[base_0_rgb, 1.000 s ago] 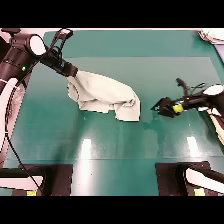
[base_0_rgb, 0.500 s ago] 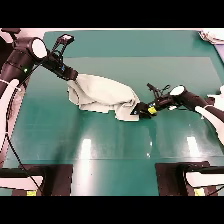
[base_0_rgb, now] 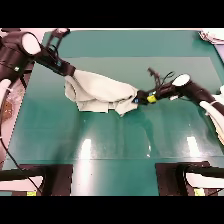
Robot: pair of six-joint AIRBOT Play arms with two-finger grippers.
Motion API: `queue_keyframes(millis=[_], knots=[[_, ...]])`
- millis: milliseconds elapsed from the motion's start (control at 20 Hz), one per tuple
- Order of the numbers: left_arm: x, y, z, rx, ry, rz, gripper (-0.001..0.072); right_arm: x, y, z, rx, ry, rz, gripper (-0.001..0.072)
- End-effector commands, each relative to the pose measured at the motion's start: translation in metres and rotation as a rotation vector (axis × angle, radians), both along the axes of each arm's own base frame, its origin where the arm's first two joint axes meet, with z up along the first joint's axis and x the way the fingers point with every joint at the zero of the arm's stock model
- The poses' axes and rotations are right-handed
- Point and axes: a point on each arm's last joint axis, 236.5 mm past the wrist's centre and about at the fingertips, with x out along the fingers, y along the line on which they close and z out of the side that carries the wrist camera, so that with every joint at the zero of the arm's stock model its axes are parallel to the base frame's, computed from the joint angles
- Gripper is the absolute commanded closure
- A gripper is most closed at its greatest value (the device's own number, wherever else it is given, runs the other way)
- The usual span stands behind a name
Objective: Fold the shirts.
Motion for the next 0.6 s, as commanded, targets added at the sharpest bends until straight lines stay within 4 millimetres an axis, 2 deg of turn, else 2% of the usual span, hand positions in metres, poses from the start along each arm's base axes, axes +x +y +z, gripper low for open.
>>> queue_keyframes(millis=[0, 150, 300, 350, 450, 500, 550], knots=[[-0.004, 0.011, 0.073, -0.013, -0.173, 0.014, 0.0681, 0.025, -0.018, 0.096, 0.039, -0.238, -0.052, 0.0688], [-0.023, 0.034, 0.156, 0.009, -0.37, 0.048, 0.0681, 0.037, -0.055, 0.2, 0.054, -0.493, -0.143, 0.0688], [-0.06, 0.056, 0.23, 0.019, -0.557, 0.077, 0.068, 0.026, -0.101, 0.299, 0.035, -0.734, -0.252, 0.0688], [-0.074, 0.059, 0.248, 0.019, -0.604, 0.07, 0.0681, 0.018, -0.114, 0.323, 0.022, -0.797, -0.28, 0.0688], [-0.104, 0.066, 0.273, -0.004, -0.663, 0.073, 0.068, -0.003, -0.134, 0.36, -0.016, -0.889, -0.318, 0.0688], [-0.116, 0.067, 0.277, -0.012, -0.666, 0.072, 0.068, -0.011, -0.142, 0.368, -0.038, -0.909, -0.328, 0.0688], [-0.123, 0.066, 0.276, -0.021, -0.653, 0.063, 0.068, -0.017, -0.149, 0.368, -0.059, -0.906, -0.333, 0.0687]])
